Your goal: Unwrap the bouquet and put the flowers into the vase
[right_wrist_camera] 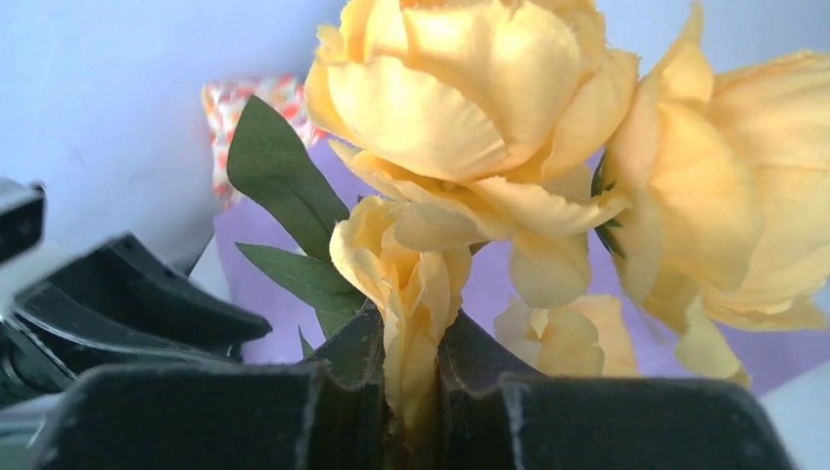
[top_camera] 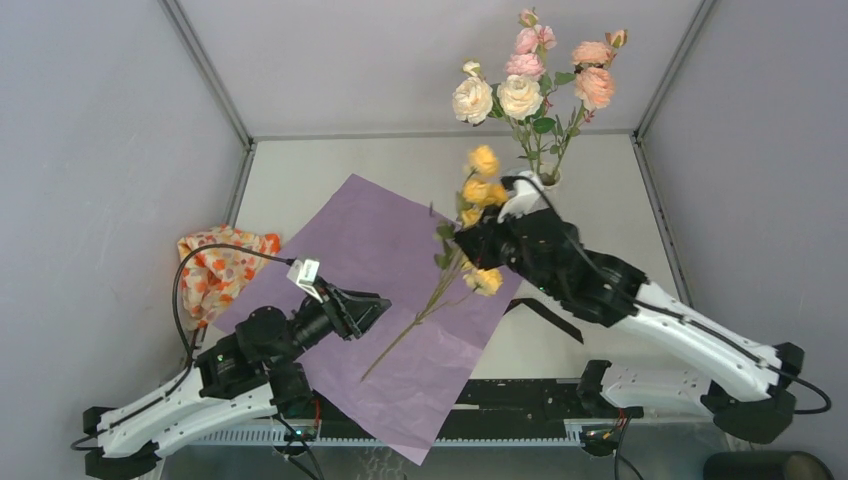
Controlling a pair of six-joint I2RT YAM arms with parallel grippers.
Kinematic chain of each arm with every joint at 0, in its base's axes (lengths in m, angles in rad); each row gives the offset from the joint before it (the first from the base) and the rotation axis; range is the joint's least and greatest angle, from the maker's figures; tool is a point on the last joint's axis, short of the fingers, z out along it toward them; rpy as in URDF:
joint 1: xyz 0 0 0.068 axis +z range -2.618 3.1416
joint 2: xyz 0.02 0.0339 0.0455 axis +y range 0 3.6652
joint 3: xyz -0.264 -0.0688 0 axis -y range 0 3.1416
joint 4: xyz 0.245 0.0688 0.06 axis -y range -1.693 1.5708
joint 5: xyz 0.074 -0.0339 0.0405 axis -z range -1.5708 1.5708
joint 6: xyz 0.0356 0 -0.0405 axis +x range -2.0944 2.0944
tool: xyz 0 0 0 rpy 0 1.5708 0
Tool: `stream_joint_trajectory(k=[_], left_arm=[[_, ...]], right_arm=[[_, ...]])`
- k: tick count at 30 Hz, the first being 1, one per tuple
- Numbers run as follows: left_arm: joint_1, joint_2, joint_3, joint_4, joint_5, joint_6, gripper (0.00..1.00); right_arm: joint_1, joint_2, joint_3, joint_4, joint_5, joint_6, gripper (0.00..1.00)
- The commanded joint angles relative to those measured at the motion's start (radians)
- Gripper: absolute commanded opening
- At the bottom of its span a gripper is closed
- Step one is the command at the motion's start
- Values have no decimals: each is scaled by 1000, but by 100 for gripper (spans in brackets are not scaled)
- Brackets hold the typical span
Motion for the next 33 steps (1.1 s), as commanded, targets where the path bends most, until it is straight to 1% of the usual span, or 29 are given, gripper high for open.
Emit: stream_joint_trajectory(k=[1, 6, 9, 16, 19, 24, 27, 30, 33], left_arm=[[-5, -29, -6, -63, -65, -25, 49], [-5, -19, -12, -61, -76, -30, 49], [-4, -4, -8, -62, -77, -25, 48], [-5, 9, -6, -57, -83, -19, 48], [-5, 11, -11, -53, -85, -20, 48], [-4, 18, -12, -51, -83, -22, 48], [-4, 17, -12, -50, -83, -22, 48], [-6, 13, -12, -50, -84, -23, 48], [-5, 7, -15, -50, -82, -25, 48]], right_arm=[[-5, -107, 155, -102, 257, -123, 0], [-2, -171, 302, -172, 502, -254, 0], [13, -199, 369, -175, 646, -334, 0], [66, -263, 439, -48, 894, -571, 0], [87, -278, 442, 59, 989, -706, 0], [90, -288, 438, 259, 1068, -928, 0], [81, -286, 438, 367, 1077, -1045, 0], [55, -281, 438, 408, 1079, -1099, 0], [16, -270, 438, 411, 1078, -1119, 0]])
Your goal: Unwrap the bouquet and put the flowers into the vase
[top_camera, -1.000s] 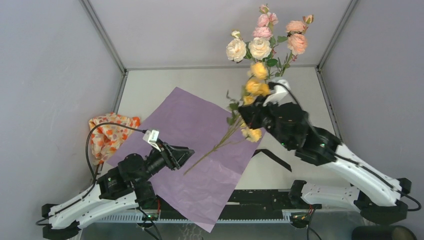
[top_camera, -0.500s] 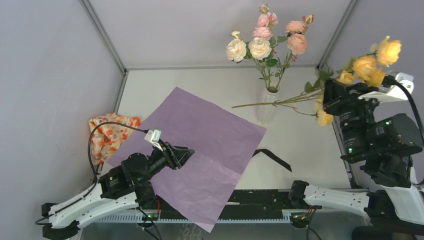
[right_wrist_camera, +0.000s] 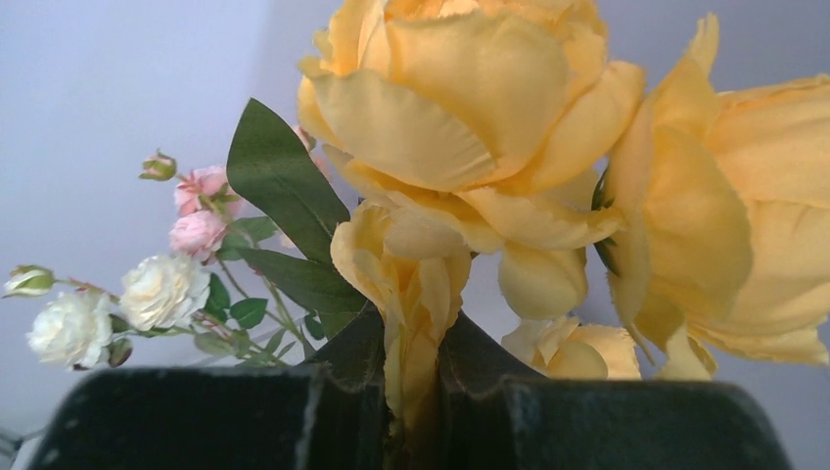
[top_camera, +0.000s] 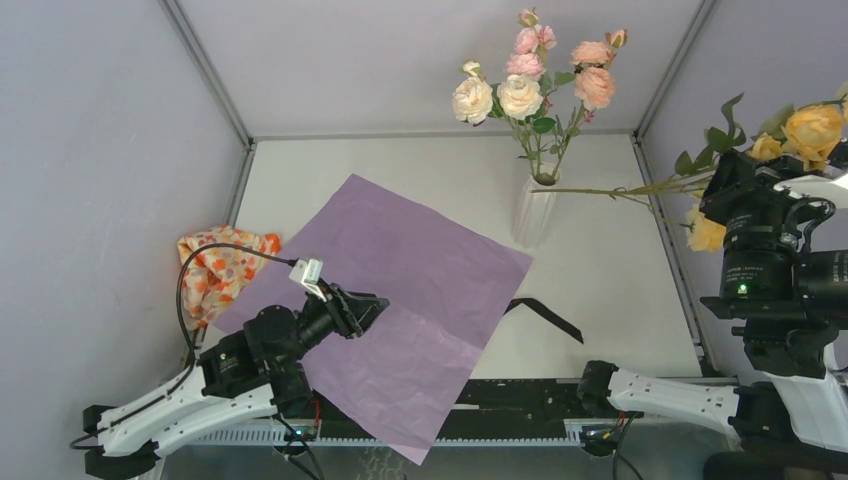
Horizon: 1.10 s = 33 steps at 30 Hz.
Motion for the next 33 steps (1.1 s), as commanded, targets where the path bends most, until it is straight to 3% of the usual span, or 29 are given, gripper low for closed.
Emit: stream_joint_trajectory(k=[1, 23, 33], left_arm=[[-4, -5, -13, 26, -10, -9, 48], [-5, -49, -32, 3, -22, -10, 47], [-4, -48, -45, 3, -33, -10, 48]], right_arm=[[-53, 22, 13, 82, 10, -116, 0], [-245, 200, 13, 50, -141, -93, 0], [-336, 245, 24, -88, -245, 47, 0]])
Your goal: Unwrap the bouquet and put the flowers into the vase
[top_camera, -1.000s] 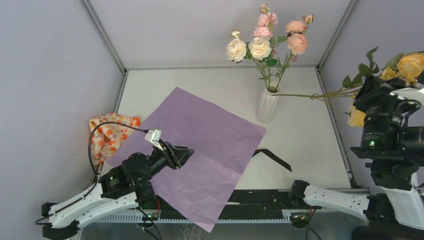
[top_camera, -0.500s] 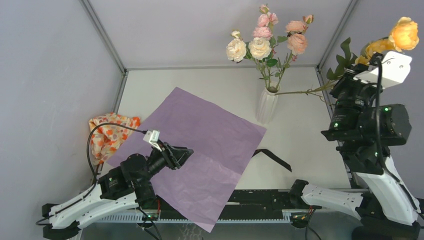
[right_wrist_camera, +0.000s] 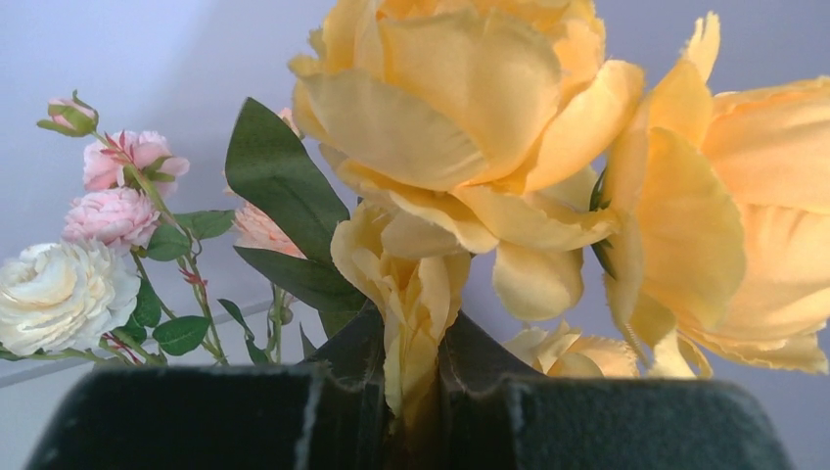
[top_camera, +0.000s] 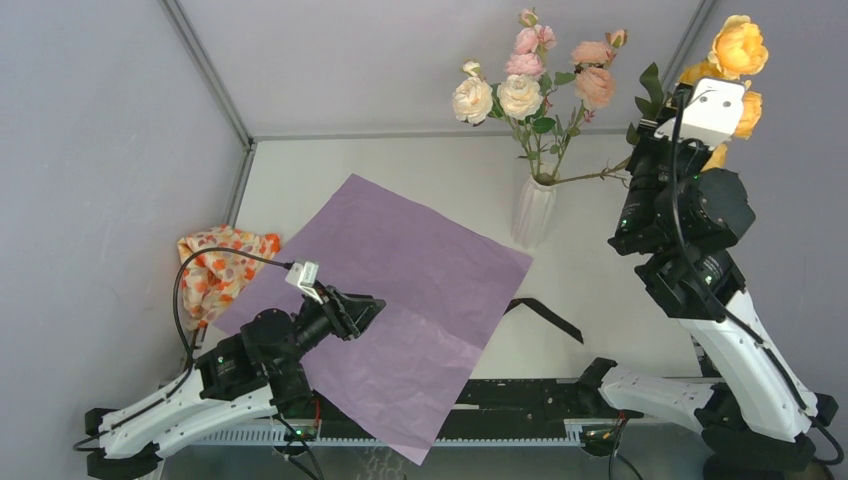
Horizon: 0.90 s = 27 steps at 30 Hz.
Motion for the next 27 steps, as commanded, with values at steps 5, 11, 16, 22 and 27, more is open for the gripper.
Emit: stream_joint_trajectory(k=[5, 11, 16, 22, 27], left_arm=[[-4, 7, -23, 21, -21, -3, 48], [-4, 7, -27, 22, -25, -1, 48], [-5, 8, -36, 26, -27, -4, 48], [-4, 18, -43, 37, -32, -4, 48], [-4, 32, -49, 49, -32, -4, 48]], right_arm=[[-93, 34, 24, -193, -151, 226, 0], [-165, 64, 12, -304, -266, 367, 0], [-222, 95, -12, -316, -340, 414, 0], [-269, 136, -35, -318, -402, 453, 0], [-302, 162, -66, -319, -448, 493, 1]])
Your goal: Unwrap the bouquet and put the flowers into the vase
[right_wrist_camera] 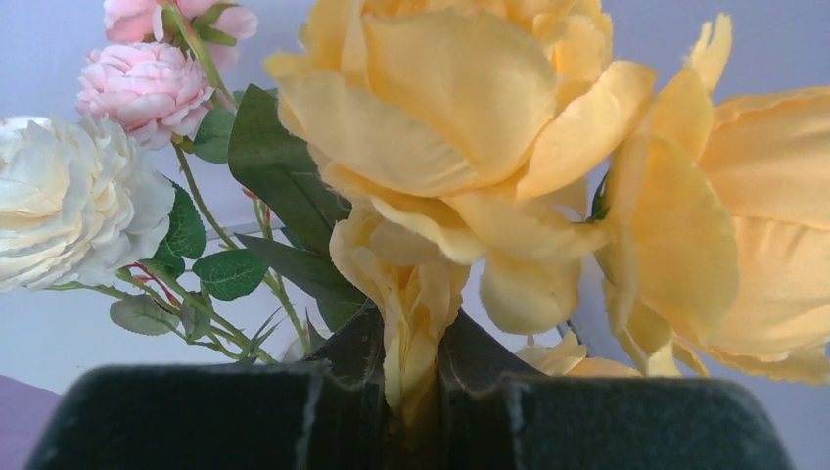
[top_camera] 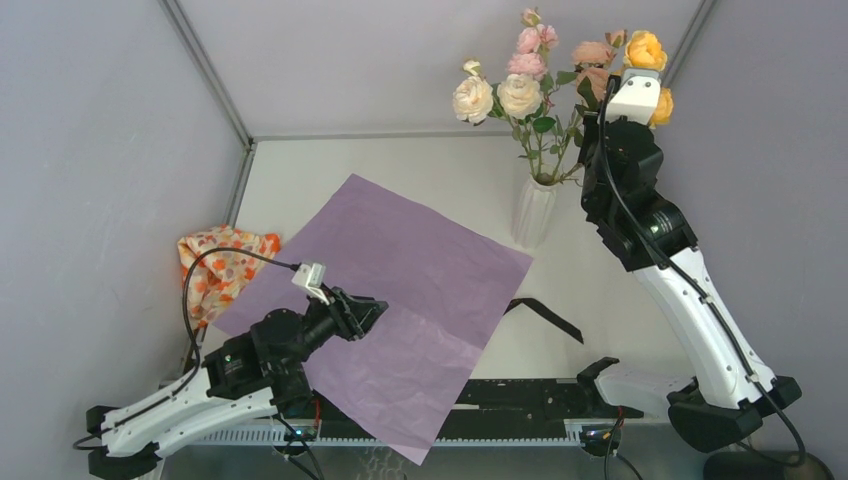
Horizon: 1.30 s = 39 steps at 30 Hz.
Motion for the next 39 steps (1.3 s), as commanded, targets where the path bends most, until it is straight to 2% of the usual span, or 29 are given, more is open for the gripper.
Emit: stream_joint_trajectory(k=[1, 13, 16, 18, 22, 25, 31, 39], left_arm=[[-4, 21, -18, 50, -12, -4, 48], [-4, 45, -26, 66, -15, -11, 49], [-4, 47, -29, 67, -16, -14, 50], [-4, 49, -30, 70, -16, -15, 50], [-4, 48, -32, 68, -17, -15, 50], [-4, 51, -31, 69, -18, -15, 50], [-4, 59, -32, 74, -21, -18, 50], [-4, 78, -28, 82, -24, -18, 51]], right_arm=[[-35, 19, -31, -8, -68, 64, 2], [-68, 65, -61, -3, -124, 107, 8], [-71, 76, -64, -5, -131, 107, 17], [-73, 78, -64, -6, -135, 107, 28], [-73, 63, -62, 5, -149, 127, 63], [-73, 41, -56, 10, -163, 128, 81], [-71, -38, -62, 24, -212, 149, 99], [-72, -208, -61, 69, -276, 187, 100]])
